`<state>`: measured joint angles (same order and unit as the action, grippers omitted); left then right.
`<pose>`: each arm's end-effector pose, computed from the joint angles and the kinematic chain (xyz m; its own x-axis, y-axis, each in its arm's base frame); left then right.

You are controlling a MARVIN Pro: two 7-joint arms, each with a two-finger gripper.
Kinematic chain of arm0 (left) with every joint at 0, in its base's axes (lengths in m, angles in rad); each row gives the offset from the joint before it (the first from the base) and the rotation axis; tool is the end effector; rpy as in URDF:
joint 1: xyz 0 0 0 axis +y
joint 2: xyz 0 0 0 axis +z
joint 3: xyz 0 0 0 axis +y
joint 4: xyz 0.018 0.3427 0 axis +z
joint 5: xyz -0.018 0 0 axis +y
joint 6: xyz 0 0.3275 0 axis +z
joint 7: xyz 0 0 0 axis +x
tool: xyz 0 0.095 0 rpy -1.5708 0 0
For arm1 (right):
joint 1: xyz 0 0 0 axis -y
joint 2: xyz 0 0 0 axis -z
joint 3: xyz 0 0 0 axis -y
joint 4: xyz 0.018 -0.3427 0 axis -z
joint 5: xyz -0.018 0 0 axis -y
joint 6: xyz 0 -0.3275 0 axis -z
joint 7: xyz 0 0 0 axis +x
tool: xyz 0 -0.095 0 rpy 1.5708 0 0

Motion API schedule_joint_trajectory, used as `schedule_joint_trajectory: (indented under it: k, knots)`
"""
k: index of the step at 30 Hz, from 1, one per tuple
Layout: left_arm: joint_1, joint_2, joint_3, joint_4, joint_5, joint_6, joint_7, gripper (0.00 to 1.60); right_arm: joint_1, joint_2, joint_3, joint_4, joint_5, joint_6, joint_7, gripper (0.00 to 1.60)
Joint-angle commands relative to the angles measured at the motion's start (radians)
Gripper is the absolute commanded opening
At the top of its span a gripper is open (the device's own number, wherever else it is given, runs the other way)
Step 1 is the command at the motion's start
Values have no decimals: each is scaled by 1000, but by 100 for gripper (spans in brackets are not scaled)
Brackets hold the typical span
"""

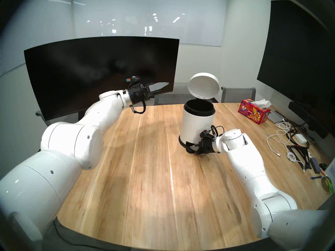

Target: Peel the sticky note off the monitor, open the trash can lid and drop the sticker into the trash can

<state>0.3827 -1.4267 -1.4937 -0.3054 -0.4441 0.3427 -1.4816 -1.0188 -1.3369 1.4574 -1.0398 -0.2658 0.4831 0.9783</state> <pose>0.6646 -0.0017 -0.1264 0.3663 0.3391 0.8665 -0.9056 -0.0839 0.4157 0.5666 -0.0346 -0.3491 0.4662 0.4328 0.7716 0.7198 -0.6927 -0.0464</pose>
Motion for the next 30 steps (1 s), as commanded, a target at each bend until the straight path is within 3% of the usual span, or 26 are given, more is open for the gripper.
schedule_joint_trajectory:
  k: [1,2,11,16,17,18,30]
  knots:
    - [36,3,-3,-118,-26,33,-2,160,-4,6,1,2,-3,0,-2,0]
    - [64,6,-4,-169,-32,52,-2,160,-4,6,1,2,-3,0,-2,0]
    - [97,11,-7,-231,-38,79,-2,160,-4,6,1,2,-3,0,-2,0]
    - [159,16,-17,-349,-50,128,3,160,-4,6,1,2,-3,0,-2,0]
    - [130,14,-12,-291,-48,111,-2,160,-4,6,1,2,-3,0,-2,0]
    - [159,16,-17,-348,-53,133,9,160,-4,6,1,2,-3,0,-2,0]
    - [246,23,-30,-510,-86,207,94,160,-4,6,1,1,-3,1,-2,0]
